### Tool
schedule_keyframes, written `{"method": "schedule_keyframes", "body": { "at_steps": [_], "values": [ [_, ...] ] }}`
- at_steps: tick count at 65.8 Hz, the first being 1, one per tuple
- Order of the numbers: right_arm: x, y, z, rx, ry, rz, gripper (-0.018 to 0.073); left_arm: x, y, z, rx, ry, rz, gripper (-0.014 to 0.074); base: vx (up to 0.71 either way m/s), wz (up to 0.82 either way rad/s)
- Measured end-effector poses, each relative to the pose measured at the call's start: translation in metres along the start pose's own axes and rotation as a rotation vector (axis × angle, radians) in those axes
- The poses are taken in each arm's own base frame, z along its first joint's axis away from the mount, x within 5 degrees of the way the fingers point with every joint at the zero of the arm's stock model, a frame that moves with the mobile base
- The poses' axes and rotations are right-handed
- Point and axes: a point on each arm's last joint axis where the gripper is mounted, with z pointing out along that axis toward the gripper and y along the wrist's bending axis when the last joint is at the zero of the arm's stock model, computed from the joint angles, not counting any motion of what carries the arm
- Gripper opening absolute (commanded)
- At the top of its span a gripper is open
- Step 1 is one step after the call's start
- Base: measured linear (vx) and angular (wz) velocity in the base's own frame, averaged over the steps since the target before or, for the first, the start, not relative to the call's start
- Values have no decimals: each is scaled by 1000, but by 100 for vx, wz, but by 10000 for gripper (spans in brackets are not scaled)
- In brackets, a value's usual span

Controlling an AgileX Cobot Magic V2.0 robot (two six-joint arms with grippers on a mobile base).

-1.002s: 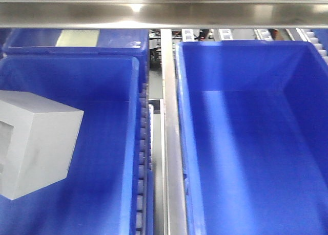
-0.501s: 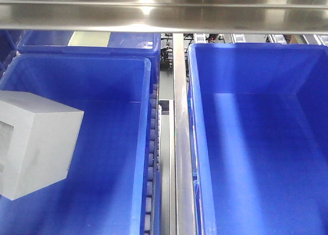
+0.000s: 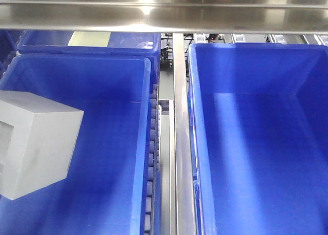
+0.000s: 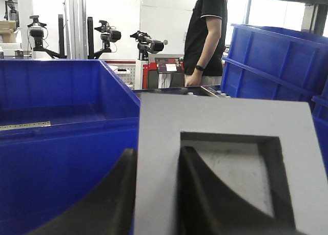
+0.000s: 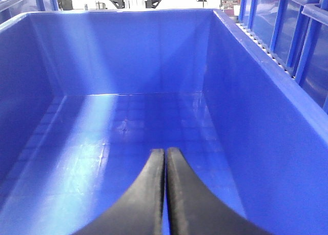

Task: Sort gray base to blue bin
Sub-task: 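Stop in front of the two open blue bins, then swing the left arm over the farther blue bin and lower the block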

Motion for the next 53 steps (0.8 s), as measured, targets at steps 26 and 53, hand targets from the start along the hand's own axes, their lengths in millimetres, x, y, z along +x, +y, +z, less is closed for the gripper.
{"method": "schedule_keyframes", "body": {
  "at_steps": [26, 53],
  "values": [
    [0, 0, 0, 0, -1, 0, -5, 8, 0, 17, 5, 70, -1, -6, 0, 0],
    [0, 0, 0, 0, -2, 0, -5, 28, -54, 81, 281, 46, 25, -6, 0, 0]
  ]
}}
